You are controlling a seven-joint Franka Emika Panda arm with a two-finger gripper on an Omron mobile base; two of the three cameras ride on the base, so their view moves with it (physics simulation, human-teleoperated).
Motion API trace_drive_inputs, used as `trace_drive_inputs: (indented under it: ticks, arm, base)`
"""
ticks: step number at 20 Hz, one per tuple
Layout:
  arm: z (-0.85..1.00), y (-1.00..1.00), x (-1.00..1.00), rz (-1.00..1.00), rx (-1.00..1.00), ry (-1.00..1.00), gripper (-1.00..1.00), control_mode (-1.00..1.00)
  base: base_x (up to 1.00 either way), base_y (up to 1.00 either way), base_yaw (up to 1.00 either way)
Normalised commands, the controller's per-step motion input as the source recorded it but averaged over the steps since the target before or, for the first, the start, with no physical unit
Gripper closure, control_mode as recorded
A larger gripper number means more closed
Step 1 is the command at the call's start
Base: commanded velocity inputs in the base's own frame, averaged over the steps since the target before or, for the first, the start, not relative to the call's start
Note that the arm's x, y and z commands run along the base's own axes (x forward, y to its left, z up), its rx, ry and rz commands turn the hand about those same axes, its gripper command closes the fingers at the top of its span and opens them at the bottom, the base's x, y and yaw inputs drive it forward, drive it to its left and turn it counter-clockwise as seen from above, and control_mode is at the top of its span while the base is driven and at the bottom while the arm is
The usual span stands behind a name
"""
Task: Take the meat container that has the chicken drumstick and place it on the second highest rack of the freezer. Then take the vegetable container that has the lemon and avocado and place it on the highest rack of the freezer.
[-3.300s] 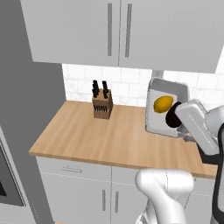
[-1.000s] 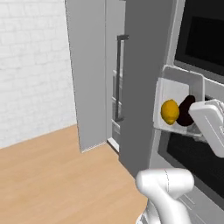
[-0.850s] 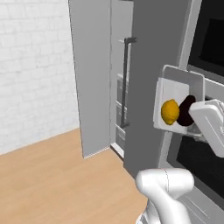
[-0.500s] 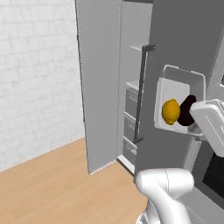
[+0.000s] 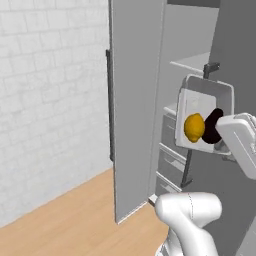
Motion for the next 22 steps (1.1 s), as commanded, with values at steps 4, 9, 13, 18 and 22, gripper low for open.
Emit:
trace_drive_inputs:
  ticks: [4, 9, 13, 18, 22]
  arm:
    - [0.00, 0.00, 0.00, 0.00, 0.00, 0.00, 1.00, 1.00]
    - [0.00, 0.00, 0.00, 0.00, 0.00, 0.00, 1.00, 1.00]
    - [0.00, 0.00, 0.00, 0.00, 0.00, 0.00, 1.00, 1.00]
    - [0.00, 0.00, 0.00, 0.00, 0.00, 0.00, 1.00, 1.00]
    - [0.00, 0.00, 0.00, 0.00, 0.00, 0.00, 1.00, 1.00]
  base:
    - [0.25, 0.16, -0.23]
    - [0.47, 0.27, -0.29]
    - [0.65, 0.51, -0.34]
    - [0.54, 0.31, -0.35]
    - [0.22, 0.00, -0.34]
